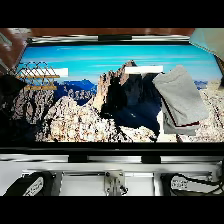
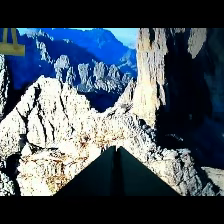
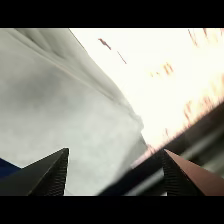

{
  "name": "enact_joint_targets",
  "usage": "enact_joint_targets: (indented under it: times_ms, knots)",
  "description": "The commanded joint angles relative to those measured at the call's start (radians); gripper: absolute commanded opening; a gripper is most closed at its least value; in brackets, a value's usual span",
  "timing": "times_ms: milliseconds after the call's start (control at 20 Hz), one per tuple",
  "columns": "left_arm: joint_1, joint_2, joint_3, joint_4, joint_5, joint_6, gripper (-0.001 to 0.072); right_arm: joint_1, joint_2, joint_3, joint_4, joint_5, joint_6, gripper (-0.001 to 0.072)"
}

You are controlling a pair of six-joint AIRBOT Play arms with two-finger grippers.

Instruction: Fold the shirts.

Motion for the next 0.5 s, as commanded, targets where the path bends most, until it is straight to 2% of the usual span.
enact_joint_targets:
  times_ms: [0,100,150,200,250,300,450]
  knots:
    - [-0.17,-0.187,0.093,0.203,-0.001,0.001,0.0036,0.169,0.021,0.065,0.303,0.24,-0.237,0.0677]
    - [-0.31,-0.316,0.2,0.43,-0.037,-0.112,0.0037,0.352,-0.01,0.028,0.283,0.251,-0.199,0.0677]
    - [-0.365,-0.386,0.253,0.523,-0.101,-0.144,0.0046,0.426,-0.04,0.016,0.248,0.243,-0.107,0.0677]
    - [-0.4,-0.454,0.301,0.555,-0.19,-0.143,0.0217,0.475,-0.077,0.014,0.246,0.211,-0.036,0.0677]
    - [-0.422,-0.506,0.337,0.555,-0.264,-0.149,0.0525,0.512,-0.117,0.014,0.263,0.164,0.006,0.0677]
    - [-0.438,-0.546,0.36,0.555,-0.315,-0.164,0.0687,0.539,-0.151,0.014,0.276,0.11,0.021,0.0677]
    - [-0.466,-0.58,0.365,0.554,-0.332,-0.166,0.0692,0.613,-0.23,0.014,0.272,-0.025,0.019,0.0677]
